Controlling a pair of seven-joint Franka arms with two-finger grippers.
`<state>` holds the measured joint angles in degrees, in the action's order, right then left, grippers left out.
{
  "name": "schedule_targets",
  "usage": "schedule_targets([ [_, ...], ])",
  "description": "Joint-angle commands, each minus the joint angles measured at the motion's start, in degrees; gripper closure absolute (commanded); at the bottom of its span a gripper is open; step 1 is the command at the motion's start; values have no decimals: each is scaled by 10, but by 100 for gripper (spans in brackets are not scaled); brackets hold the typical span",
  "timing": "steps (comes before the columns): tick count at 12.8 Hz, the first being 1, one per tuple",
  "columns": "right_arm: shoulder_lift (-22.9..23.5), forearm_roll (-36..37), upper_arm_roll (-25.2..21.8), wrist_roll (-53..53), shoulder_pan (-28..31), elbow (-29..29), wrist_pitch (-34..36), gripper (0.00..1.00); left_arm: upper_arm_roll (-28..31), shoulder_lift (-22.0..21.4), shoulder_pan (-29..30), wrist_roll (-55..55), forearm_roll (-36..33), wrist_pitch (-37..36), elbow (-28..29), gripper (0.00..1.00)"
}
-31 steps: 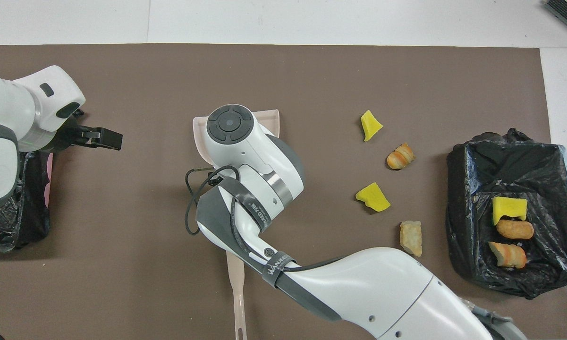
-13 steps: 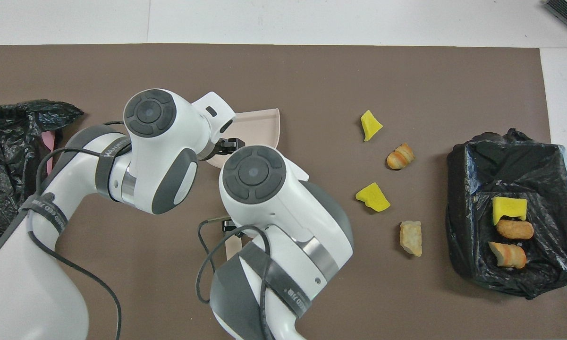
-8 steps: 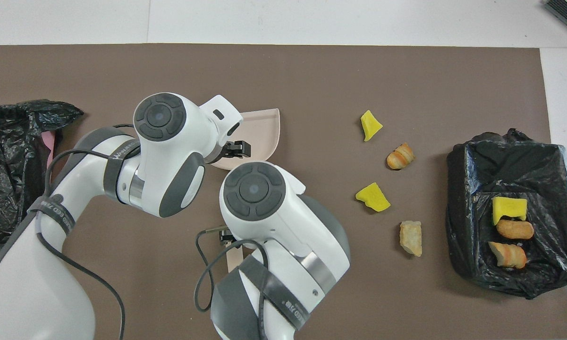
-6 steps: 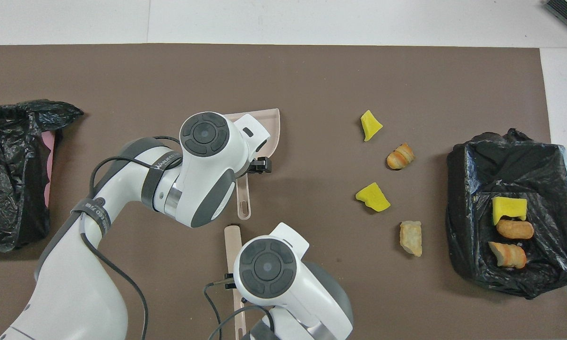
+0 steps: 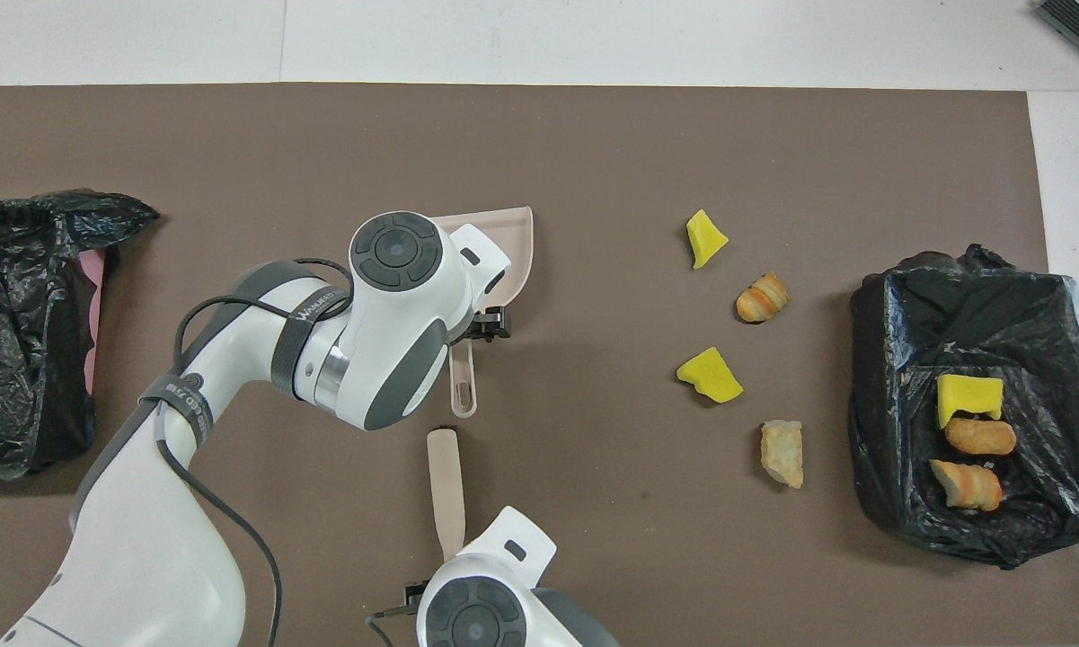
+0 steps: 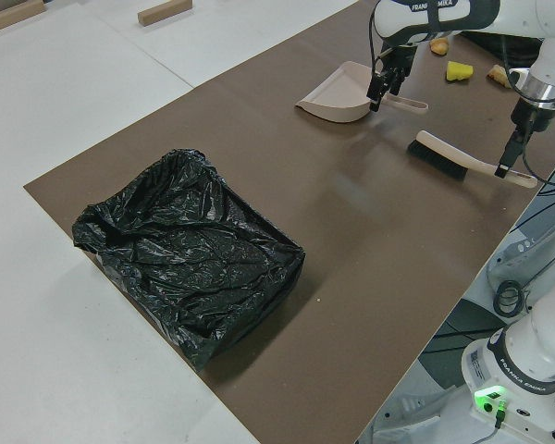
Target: Sweep and dump trash in bin
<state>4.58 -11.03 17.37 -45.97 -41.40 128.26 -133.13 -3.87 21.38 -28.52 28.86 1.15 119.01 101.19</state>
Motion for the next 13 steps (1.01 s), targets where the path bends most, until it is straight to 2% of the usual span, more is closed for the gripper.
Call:
schedule_targets([
  [1,-13,-14,-1,-8,0,12,-11,3,5,-10,-14,12,-2,-25,2,12],
  [2,-12,-14,-1,0,0,11,-13,15,4,-12,-14,13,-2,-34,6,26],
  [4,-9,-15,-1,2,-1,8,-13,16,4,-13,-17,14,23,-41,7,49],
  [5,-8,-21,-1,5,0,8,-14,16,4,-14,-18,13,26,-49,4,95],
  [6,-5,-26,-1,9,0,8,-13,16,4,-14,-18,10,26,-50,2,100],
  [8,8,-28,-1,9,-17,4,-20,16,5,-17,-13,7,25,-54,-7,100],
  [10,14,-29,-1,2,-20,-12,-19,24,9,-24,-8,5,19,-54,-14,100],
  [11,18,-29,-1,1,-20,-17,-19,34,11,-27,-6,5,18,-57,-23,100],
  [13,17,-28,-1,0,-23,-17,-16,80,12,-29,12,3,4,-67,-45,100],
])
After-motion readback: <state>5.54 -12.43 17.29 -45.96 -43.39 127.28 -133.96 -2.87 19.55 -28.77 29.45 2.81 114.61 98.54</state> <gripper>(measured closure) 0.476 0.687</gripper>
